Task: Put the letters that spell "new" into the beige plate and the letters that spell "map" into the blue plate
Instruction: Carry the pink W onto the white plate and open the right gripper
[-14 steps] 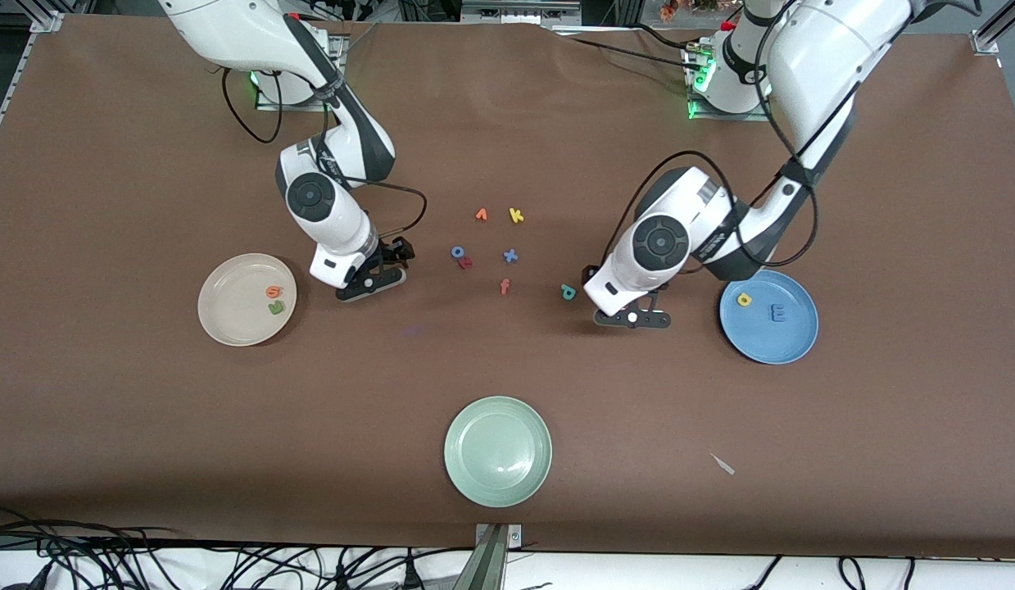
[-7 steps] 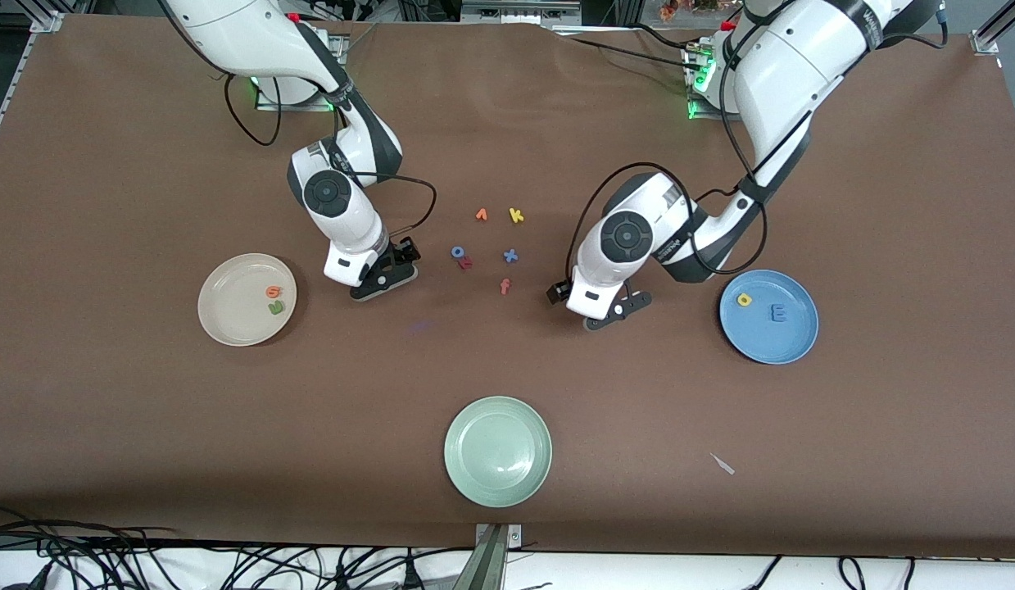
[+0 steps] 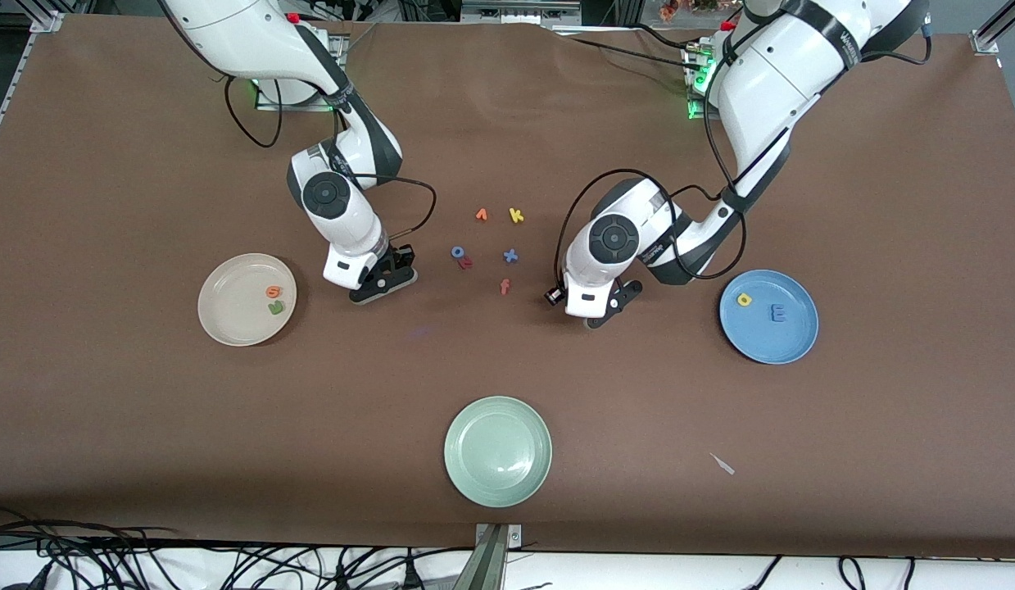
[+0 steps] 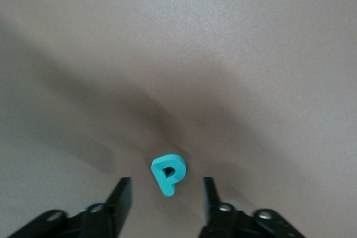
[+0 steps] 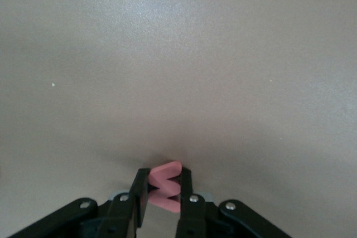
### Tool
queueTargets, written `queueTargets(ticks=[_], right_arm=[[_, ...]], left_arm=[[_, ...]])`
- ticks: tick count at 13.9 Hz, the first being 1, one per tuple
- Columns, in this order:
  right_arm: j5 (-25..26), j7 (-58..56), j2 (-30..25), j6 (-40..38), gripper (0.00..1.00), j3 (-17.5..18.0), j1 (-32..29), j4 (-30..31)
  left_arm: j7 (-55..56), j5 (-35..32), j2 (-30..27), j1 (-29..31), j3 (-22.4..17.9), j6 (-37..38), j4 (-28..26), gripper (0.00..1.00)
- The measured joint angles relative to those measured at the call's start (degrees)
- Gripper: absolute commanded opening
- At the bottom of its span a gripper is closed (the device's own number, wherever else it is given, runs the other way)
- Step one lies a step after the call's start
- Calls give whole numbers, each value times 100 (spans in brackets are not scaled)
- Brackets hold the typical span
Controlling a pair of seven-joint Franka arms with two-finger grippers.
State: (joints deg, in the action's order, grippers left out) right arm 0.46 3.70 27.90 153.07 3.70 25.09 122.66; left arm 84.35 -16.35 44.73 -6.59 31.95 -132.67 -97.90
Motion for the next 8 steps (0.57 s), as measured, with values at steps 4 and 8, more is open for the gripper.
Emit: queueTargets(ticks=[4, 8], right_arm=[[1, -6, -21, -465, 5, -220, -17, -298], [1, -45, -283, -1754, 7, -992, -70, -770]], left_arm=[[38, 0, 24, -1, -36, -30, 1, 26], [42, 0, 24, 0, -72, -39, 2, 61]])
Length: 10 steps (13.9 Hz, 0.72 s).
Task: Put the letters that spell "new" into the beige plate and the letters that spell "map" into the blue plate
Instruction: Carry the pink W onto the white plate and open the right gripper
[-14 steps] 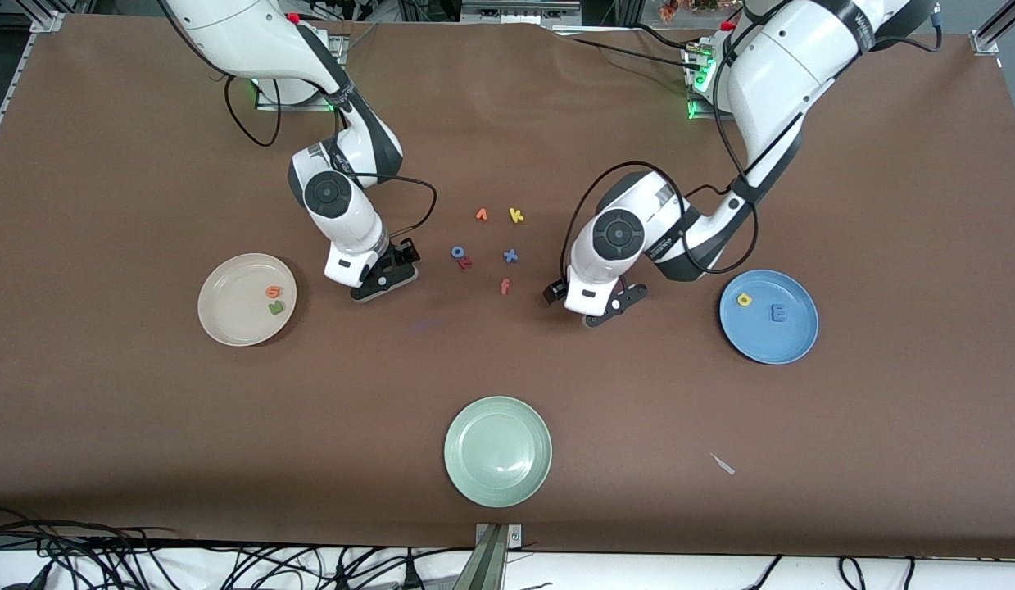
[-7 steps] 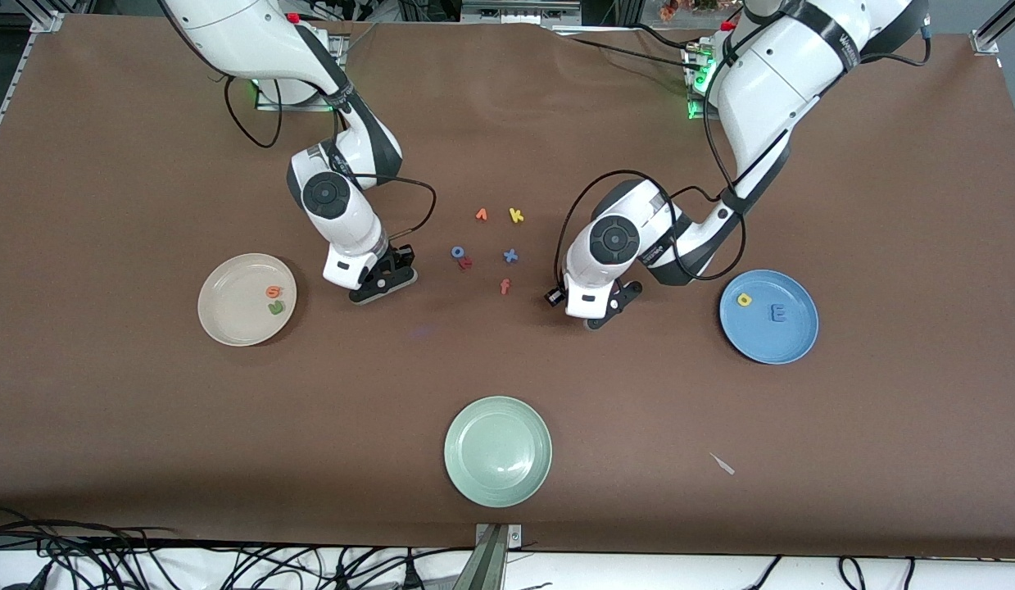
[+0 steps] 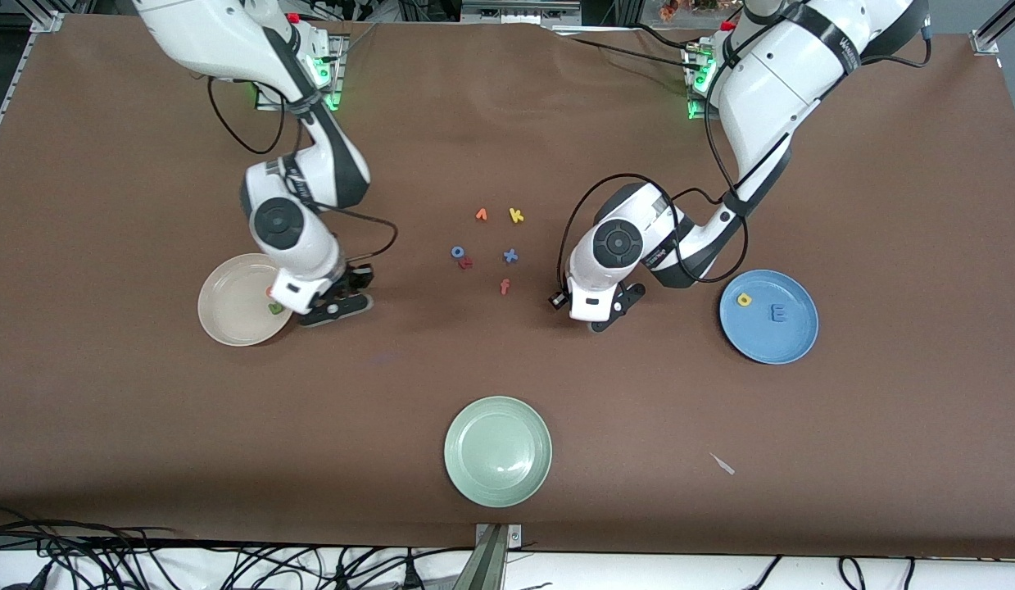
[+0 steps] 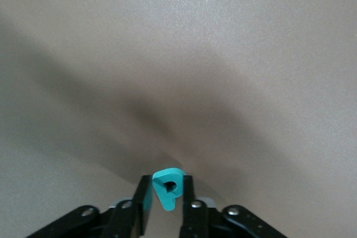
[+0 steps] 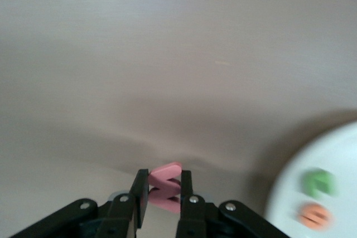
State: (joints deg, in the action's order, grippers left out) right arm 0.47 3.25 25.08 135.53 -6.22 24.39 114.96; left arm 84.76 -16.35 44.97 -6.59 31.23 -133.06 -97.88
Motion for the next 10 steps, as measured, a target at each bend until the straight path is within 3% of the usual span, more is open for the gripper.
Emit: queueTargets(ticks=[6, 7, 8, 9, 10], right_arm=[[8, -322, 44, -292, 14, -828, -55, -17], [9, -456, 78, -291, 27, -969, -89, -20], [9, -609, 99, -290, 91, -1079, -155, -25], [9, -752, 103, -290, 100, -1133, -255, -33], [9, -883, 104, -286, 100, -1152, -377, -46]], left_arm=[[0, -14, 4, -36, -11, -8, 1, 53], [0, -25, 13, -56, -20, -8, 1, 53], [0, -26, 30, -70, -26, -8, 1, 53], [0, -26, 49, -81, -33, -8, 1, 50], [0, -26, 67, -86, -38, -8, 1, 35]])
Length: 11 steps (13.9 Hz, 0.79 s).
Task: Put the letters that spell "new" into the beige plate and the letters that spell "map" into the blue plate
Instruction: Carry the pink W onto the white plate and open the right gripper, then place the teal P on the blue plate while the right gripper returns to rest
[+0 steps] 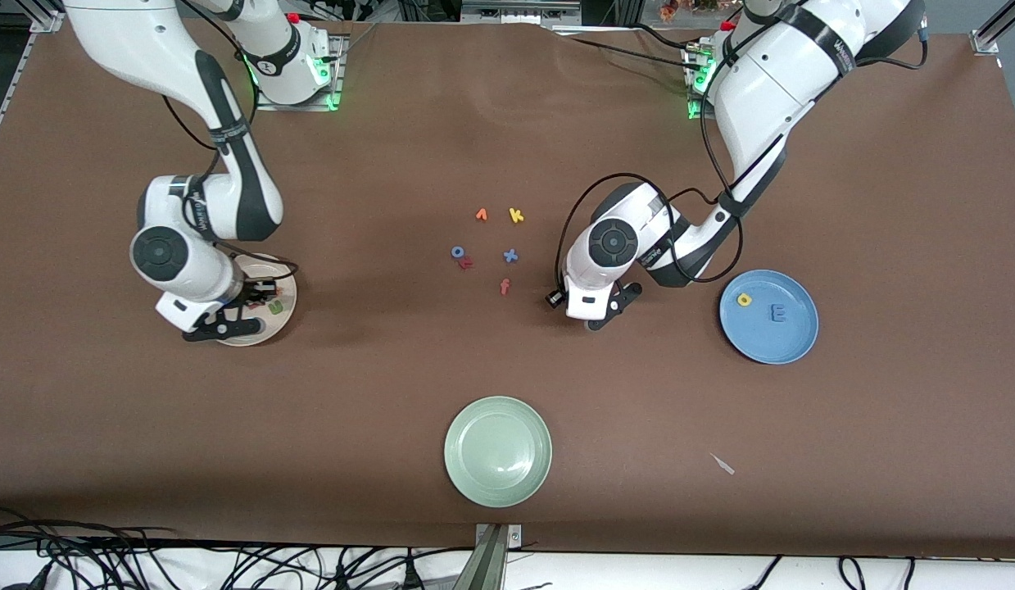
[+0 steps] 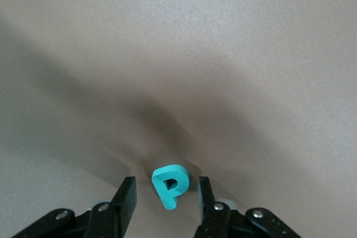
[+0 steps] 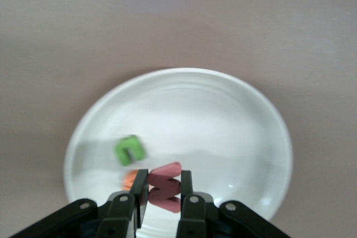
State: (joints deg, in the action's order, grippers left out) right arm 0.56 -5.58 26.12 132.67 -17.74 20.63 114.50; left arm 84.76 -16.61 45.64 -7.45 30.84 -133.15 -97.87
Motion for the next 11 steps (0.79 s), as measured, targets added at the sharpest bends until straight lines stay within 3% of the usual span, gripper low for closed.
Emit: queueTargets(ticks=[2, 4, 8, 11], right_arm=[[-1, -122, 0, -4, 100, 1, -135, -91], [-12, -114, 0, -152, 100, 96, -114, -236], [-164, 402, -1, -1124, 100, 472, -72, -711], [-220, 1064, -23, -2370, 100, 739, -52, -1332]], left_arm=[[0, 0, 13, -2, -5, -1, 0, 22], [-4, -19, 13, -3, -4, -9, 4, 0], [-7, -147, 13, -5, -11, -8, 25, 0], [-78, -155, -31, 28, -28, 80, 147, 0]])
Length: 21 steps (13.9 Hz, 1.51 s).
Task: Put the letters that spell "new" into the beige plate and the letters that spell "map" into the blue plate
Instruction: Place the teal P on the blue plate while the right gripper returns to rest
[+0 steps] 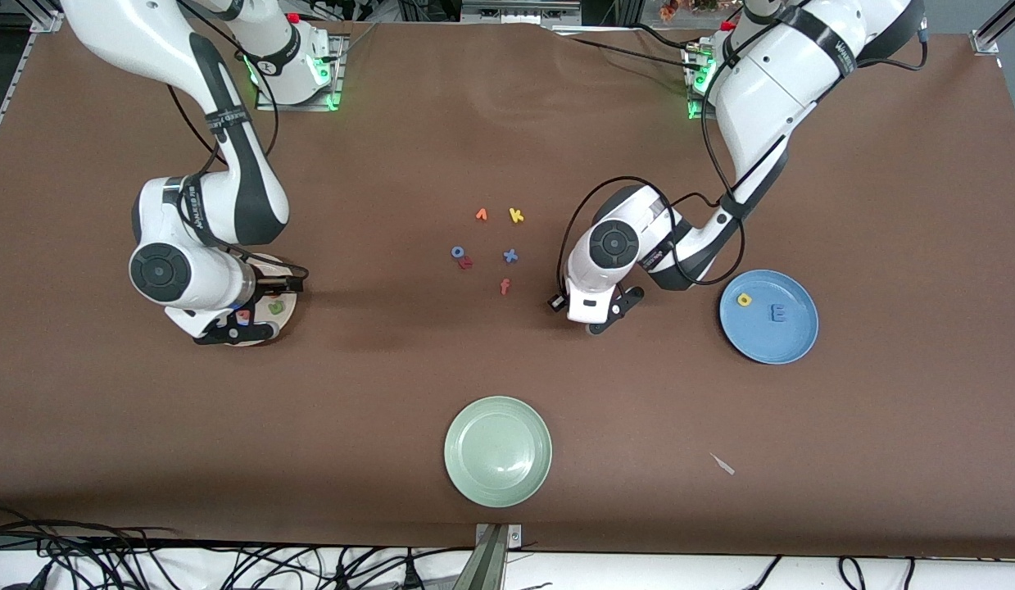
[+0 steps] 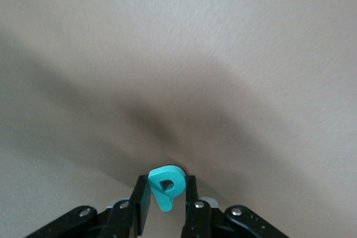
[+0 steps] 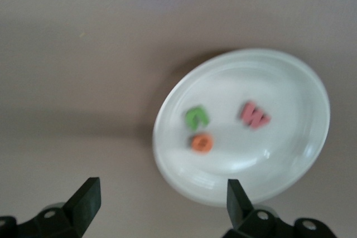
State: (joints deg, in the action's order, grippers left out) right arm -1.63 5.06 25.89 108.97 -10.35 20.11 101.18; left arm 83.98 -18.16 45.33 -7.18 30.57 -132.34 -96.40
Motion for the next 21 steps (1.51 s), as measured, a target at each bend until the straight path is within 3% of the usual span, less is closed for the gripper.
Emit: queueTargets(ticks=[5, 9, 13, 18, 19, 20, 21], right_arm=[[-187, 434, -45, -2138, 100, 77, 14, -1314], [-188, 432, -222, -2947, 100, 62, -48, -2239], [-188, 429, -994, -3000, 100, 272, -549, -2217], [-191, 310, -1763, -2935, 100, 425, -1077, -1941], [-190, 109, -1836, -2795, 100, 439, -1142, -1802], [-190, -102, -1901, -2608, 100, 445, -1198, -1633], [-190, -227, -1948, -2478, 100, 448, -1243, -1481]], left_arm=[[-1085, -6, -447, 297, -11, 1169, 253, 0], [-2926, -6, -756, 1067, -33, 2069, 254, 0], [-4663, -7, -802, 1901, -68, 2225, 212, 0], [-5969, -220, -792, 2559, -105, 2230, 151, 6], [-6086, -256, -782, 2629, -105, 2229, 143, 10], [-6151, -330, -762, 2670, -107, 2221, 132, 21], [-6173, -493, -723, 2692, -111, 2190, 126, 61]])
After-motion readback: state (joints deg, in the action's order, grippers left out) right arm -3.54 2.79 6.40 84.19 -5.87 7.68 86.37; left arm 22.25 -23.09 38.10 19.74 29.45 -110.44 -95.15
